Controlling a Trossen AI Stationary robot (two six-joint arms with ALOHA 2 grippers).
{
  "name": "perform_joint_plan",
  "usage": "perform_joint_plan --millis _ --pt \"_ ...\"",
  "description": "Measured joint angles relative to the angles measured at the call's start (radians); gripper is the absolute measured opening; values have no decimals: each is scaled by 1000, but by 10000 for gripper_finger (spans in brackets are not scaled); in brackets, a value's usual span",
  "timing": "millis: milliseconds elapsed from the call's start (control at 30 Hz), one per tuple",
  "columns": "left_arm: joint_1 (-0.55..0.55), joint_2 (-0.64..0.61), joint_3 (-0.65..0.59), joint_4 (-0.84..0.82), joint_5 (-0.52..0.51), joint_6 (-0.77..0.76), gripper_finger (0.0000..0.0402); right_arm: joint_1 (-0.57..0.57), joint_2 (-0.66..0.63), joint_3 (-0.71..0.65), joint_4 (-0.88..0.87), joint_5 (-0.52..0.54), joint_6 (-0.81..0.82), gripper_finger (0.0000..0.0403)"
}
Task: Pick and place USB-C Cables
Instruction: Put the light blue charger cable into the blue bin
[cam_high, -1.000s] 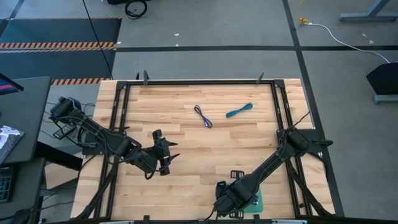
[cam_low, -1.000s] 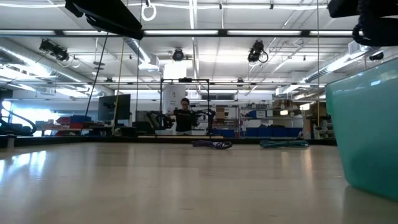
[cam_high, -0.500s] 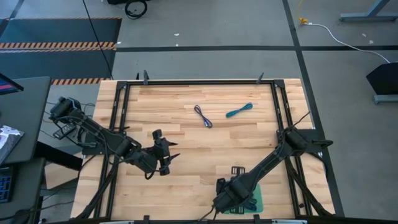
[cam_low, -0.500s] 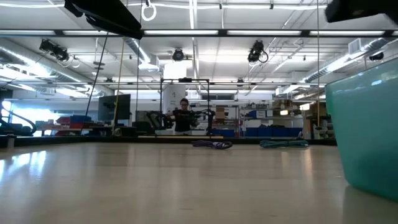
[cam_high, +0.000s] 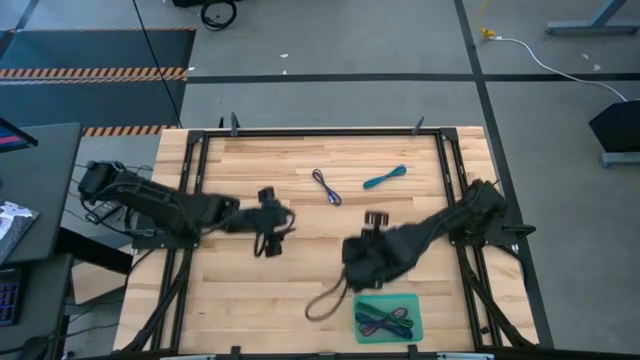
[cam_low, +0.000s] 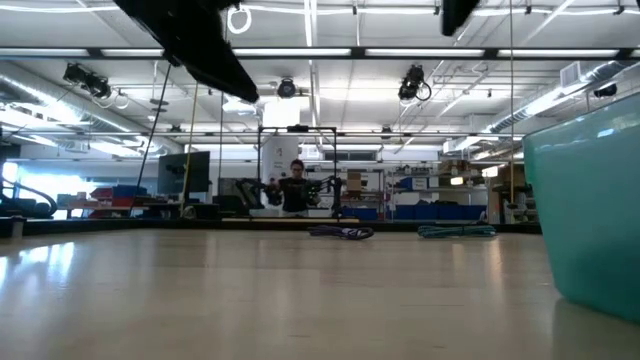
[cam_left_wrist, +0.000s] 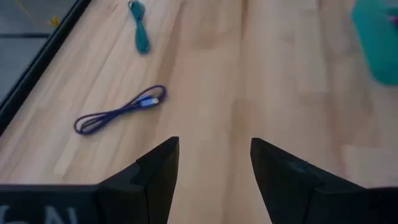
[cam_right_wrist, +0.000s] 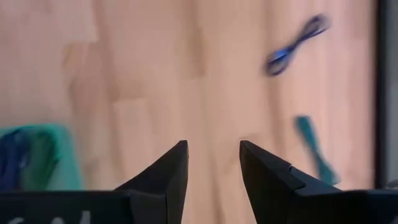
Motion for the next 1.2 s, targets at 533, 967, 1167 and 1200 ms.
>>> perform_joint_plan --millis 533,967,1167,1200 --pt "387 1 0 20 268 182 208 -404 -150 -79 60 -82 -414 151" --pt "382 1 0 7 268 187 208 -830 -145 -412 359 -281 -814 151" --pt "343 1 0 -1 268 186 208 -937 -145 -557 417 -283 -925 151" --pt "332 1 0 -1 268 186 208 -946 -145 -577 430 -285 -942 151"
